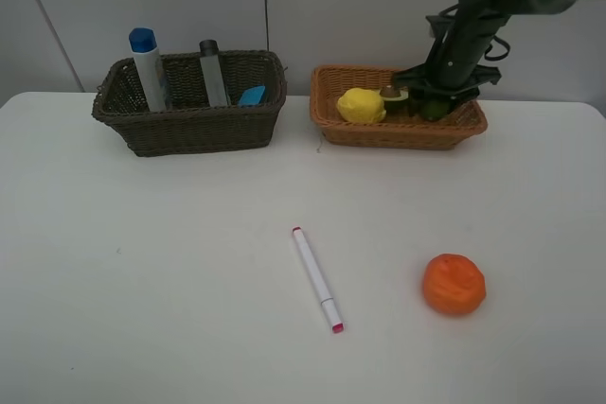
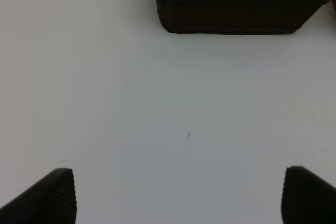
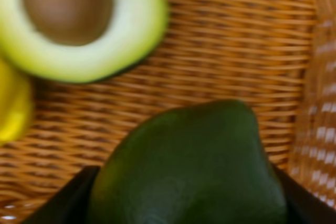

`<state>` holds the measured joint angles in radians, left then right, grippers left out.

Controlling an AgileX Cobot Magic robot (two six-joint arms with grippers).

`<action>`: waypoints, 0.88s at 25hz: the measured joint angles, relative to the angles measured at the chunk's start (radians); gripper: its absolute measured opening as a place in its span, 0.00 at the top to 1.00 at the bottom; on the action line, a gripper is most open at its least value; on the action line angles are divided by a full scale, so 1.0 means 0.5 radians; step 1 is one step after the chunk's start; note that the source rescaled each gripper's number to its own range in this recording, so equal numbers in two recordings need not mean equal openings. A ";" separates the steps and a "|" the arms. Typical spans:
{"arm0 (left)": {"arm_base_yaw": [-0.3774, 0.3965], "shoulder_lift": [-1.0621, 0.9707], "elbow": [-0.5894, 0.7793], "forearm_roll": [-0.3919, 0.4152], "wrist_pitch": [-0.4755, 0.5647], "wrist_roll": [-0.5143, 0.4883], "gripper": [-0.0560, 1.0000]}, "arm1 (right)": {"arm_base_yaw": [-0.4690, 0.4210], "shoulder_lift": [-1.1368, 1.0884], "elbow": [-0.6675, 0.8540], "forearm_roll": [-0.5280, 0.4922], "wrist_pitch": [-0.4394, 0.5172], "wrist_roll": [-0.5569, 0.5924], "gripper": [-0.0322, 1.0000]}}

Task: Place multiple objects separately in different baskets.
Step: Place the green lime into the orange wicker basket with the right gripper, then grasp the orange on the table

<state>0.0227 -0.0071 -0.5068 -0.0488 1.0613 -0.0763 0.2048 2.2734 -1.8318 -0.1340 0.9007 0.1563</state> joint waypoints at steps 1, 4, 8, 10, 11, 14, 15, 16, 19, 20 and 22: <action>0.000 0.000 0.000 0.000 0.000 0.000 0.00 | -0.003 0.000 0.000 -0.004 0.002 -0.015 0.24; 0.000 0.000 0.000 0.000 0.000 0.000 0.00 | 0.003 0.000 -0.001 -0.004 0.084 -0.029 0.06; 0.000 0.000 0.000 0.000 0.000 0.000 0.00 | 0.067 -0.047 -0.001 -0.009 0.268 -0.097 0.01; 0.000 0.000 0.000 0.000 0.000 0.000 0.00 | 0.122 -0.115 -0.001 -0.003 0.346 -0.122 0.01; 0.000 0.000 0.000 0.000 0.000 0.000 0.00 | 0.150 -0.157 -0.001 0.000 0.394 -0.143 0.01; 0.000 0.000 0.000 0.000 0.000 0.000 0.00 | 0.254 -0.267 -0.005 0.016 0.570 -0.171 0.01; 0.000 0.000 0.000 0.000 0.000 0.000 0.00 | 0.283 -0.299 -0.005 0.034 0.602 -0.176 0.01; 0.000 0.000 0.000 0.000 0.000 0.000 0.00 | 0.317 -0.336 0.008 0.064 0.611 -0.181 0.01; 0.000 0.000 0.000 0.000 0.000 0.000 0.00 | 0.430 -0.495 0.179 0.130 0.621 -0.196 0.01; 0.000 0.000 0.000 0.000 0.000 0.000 0.00 | 0.467 -0.565 0.268 0.141 0.623 -0.197 0.01; 0.000 0.000 0.000 0.000 0.000 0.000 0.00 | 0.512 -0.714 0.475 0.166 0.623 -0.176 0.01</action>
<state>0.0227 -0.0071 -0.5068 -0.0488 1.0613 -0.0763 0.4608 1.9162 -1.5941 -0.0507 1.2123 0.0683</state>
